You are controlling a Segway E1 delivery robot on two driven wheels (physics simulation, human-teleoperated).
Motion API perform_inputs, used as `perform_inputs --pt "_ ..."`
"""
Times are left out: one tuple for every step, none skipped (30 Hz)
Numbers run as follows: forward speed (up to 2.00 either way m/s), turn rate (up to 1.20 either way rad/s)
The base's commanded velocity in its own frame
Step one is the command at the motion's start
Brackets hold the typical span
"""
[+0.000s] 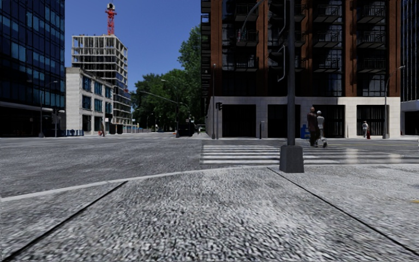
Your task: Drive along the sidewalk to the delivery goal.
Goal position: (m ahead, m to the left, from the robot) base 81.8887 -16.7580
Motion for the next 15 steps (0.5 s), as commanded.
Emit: perform_inputs --pt "2.0 -0.26" --pt "2.0 -0.26" --pt "2.0 -0.26" --pt "2.0 -0.26" --pt "2.0 -0.26" --pt "2.0 -0.27" --pt "2.0 -0.27" --pt "2.0 -0.27" --pt "2.0 -0.27" --pt "2.0 -0.27" --pt "2.0 -0.27" --pt "2.0 -0.27" --pt "2.0 -0.27" --pt "2.0 -0.27" --pt "2.0 -0.27"
